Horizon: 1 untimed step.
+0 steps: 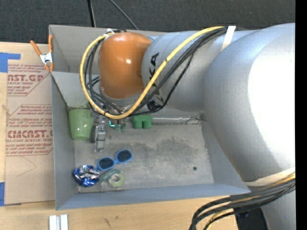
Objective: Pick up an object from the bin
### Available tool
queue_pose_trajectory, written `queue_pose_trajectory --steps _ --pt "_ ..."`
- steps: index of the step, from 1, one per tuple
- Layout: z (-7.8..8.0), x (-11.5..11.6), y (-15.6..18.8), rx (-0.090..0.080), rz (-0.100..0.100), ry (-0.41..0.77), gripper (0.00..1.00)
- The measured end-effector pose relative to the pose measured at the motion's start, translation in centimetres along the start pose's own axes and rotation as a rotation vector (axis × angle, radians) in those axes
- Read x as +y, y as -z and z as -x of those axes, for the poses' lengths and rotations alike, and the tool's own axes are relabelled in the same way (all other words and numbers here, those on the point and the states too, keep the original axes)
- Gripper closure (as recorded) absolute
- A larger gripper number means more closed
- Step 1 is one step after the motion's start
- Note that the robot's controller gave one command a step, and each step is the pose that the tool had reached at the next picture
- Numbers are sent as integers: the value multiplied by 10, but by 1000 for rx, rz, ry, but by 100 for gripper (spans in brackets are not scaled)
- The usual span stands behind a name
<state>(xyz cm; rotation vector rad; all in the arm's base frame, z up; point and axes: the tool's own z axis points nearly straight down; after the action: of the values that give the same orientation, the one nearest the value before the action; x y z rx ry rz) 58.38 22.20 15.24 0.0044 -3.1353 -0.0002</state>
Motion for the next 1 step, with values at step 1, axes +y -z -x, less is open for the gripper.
queue_pose_trajectory --steps 1 --pt "-54 -17 -70 -22 4 282 0"
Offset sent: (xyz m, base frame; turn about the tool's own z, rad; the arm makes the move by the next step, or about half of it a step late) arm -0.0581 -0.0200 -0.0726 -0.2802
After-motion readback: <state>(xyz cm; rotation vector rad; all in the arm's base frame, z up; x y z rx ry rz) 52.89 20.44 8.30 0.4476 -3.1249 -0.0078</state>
